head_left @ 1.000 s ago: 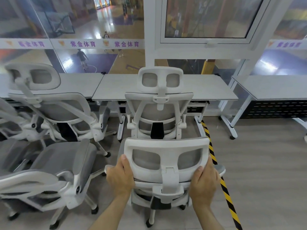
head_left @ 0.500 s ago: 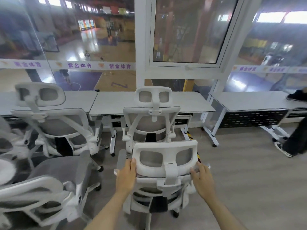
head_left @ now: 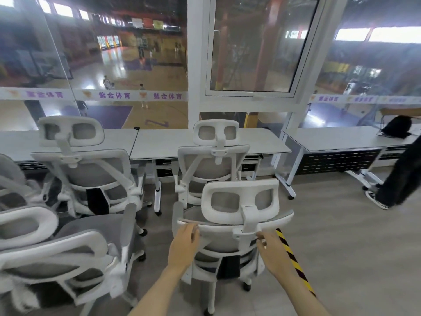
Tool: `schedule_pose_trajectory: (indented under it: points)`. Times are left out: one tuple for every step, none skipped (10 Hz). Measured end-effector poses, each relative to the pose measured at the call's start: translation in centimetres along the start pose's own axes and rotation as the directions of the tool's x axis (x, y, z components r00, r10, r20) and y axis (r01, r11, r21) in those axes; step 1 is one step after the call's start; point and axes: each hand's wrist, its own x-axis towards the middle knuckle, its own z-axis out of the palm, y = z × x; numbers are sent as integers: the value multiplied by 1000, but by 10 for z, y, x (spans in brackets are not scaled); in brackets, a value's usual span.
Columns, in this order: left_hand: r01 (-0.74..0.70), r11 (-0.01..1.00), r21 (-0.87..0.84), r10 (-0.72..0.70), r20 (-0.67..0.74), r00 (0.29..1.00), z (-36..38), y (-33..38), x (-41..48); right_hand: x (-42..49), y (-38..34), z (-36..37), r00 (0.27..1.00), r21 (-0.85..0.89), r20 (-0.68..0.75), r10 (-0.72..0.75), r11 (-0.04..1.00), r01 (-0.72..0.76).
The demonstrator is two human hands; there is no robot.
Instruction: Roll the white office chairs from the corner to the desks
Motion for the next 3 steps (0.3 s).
schedule_pose_trajectory:
  points:
    - [9, 1000, 9, -9, 43, 999, -10, 4, -18, -32, -9, 6, 1000, -44, 9, -9, 999, 10]
    - [24, 999, 44, -27, 68, 997, -26, -1, -46, -67, -29, 4, 999, -91, 43, -16, 996, 20]
    - [58, 993, 98, -66, 81, 995, -47, -15, -76, -96, -49, 3, 997, -86, 65, -43, 995, 49]
